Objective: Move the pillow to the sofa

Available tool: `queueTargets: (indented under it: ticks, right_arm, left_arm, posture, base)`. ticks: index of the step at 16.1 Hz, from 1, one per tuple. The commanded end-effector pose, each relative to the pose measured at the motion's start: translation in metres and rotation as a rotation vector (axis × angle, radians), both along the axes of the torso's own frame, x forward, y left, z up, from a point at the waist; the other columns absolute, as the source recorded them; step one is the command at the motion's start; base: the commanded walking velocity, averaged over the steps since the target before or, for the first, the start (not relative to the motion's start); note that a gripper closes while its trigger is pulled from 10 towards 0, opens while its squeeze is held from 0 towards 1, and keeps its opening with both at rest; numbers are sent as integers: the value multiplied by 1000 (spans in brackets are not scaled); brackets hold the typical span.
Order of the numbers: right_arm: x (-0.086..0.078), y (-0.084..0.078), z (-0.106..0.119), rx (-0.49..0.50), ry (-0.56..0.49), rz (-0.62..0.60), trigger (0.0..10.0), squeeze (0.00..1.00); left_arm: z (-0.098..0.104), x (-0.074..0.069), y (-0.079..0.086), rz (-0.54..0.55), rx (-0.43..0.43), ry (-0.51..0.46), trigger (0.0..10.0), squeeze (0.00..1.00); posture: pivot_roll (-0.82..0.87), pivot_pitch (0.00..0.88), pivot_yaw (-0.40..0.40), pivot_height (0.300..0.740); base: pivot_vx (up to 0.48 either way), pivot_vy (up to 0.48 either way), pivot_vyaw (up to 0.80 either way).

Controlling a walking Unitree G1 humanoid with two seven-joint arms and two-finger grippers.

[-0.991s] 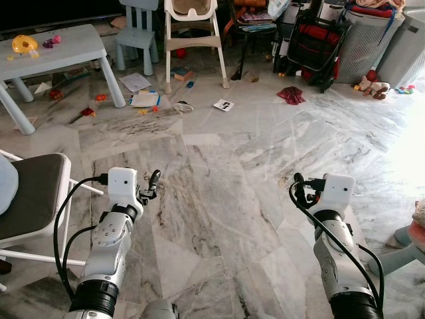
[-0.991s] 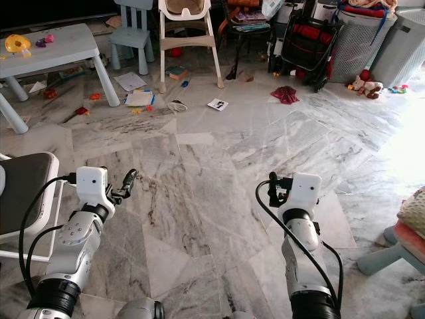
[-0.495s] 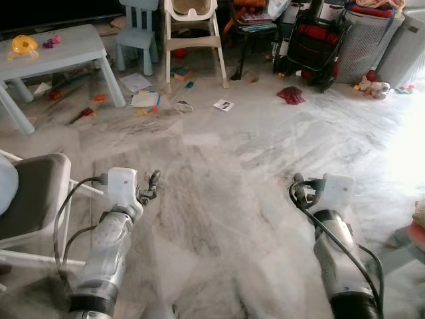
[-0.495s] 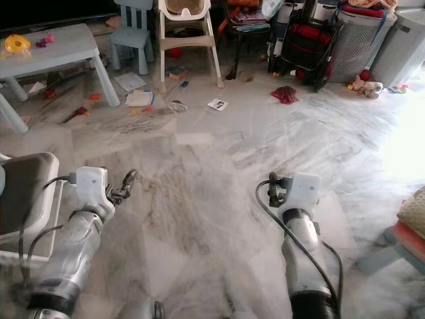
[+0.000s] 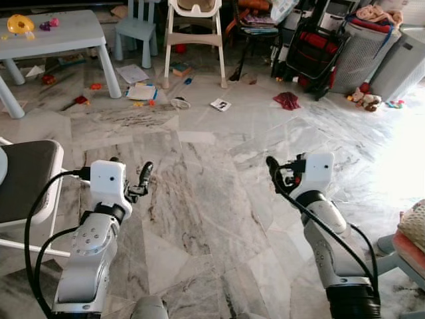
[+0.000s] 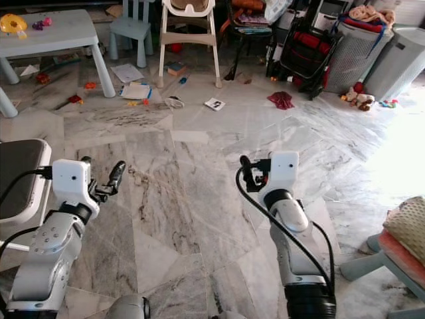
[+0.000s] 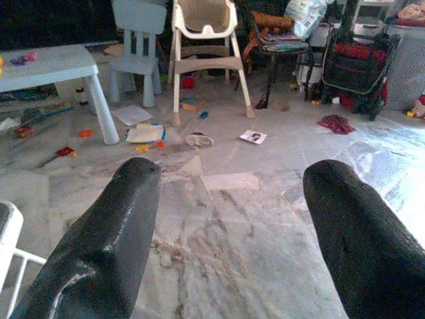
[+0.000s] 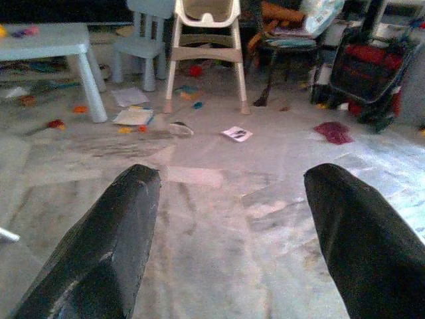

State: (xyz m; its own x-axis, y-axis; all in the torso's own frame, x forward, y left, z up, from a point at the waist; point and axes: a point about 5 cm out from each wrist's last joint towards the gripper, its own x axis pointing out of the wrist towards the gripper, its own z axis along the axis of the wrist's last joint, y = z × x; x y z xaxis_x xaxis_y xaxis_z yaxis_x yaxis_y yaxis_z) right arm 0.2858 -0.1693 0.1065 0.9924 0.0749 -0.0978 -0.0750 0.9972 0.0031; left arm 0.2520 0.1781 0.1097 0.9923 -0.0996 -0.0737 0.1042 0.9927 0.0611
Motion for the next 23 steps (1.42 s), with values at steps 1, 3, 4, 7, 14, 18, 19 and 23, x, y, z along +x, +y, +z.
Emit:
queueTargets:
  ticks: [1, 3, 4, 7, 14, 18, 19, 23]
  right_arm:
    - [-2, -13, 2, -45, -11, -102, 10000, 0]
    - [-17, -23, -5, -41, 30, -143, 10000, 0]
    - [-20, -21, -7, -31, 39, -153, 10000, 0]
    - [-17, -18, -10, -13, 65, -185, 10000, 0]
    - [-17, -20, -9, -27, 68, -213, 10000, 0]
    - [-16, -22, -7, -29, 49, -227, 10000, 0]
    - [-15, -22, -6, -29, 44, -230, 10000, 0]
    - [-15, -22, -5, -19, 29, -243, 10000, 0]
  left_arm:
    - [3, -4, -2, -8, -17, -3, 10000, 0]
    - [2, -8, -5, -11, 8, 10, 10000, 0]
    - [3, -5, -6, -20, 12, 13, 10000, 0]
    - [9, 0, -6, -69, -20, 20, 10000, 0]
    - [9, -7, -6, -101, -67, 44, 10000, 0]
    - [10, -6, -5, -114, -78, 45, 10000, 0]
    - [10, -6, -6, -117, -78, 47, 10000, 0]
    - [9, -4, -6, -129, -72, 56, 10000, 0]
  posture:
    - [41, 0, -86, 740]
    - [27, 0, -76, 740]
    - [24, 0, -73, 740]
    - [26, 0, -67, 740]
    - [29, 0, -70, 740]
    - [26, 0, -68, 740]
    - [23, 0, -65, 740]
    - [26, 0, -40, 740]
  base:
    - [0, 0, 0]
    - [0, 0, 0]
    - [0, 0, 0]
    - [0, 0, -500]
    - [36, 0, -740]
    - [296, 0, -744]
    - [330, 0, -744]
    - [328, 0, -752]
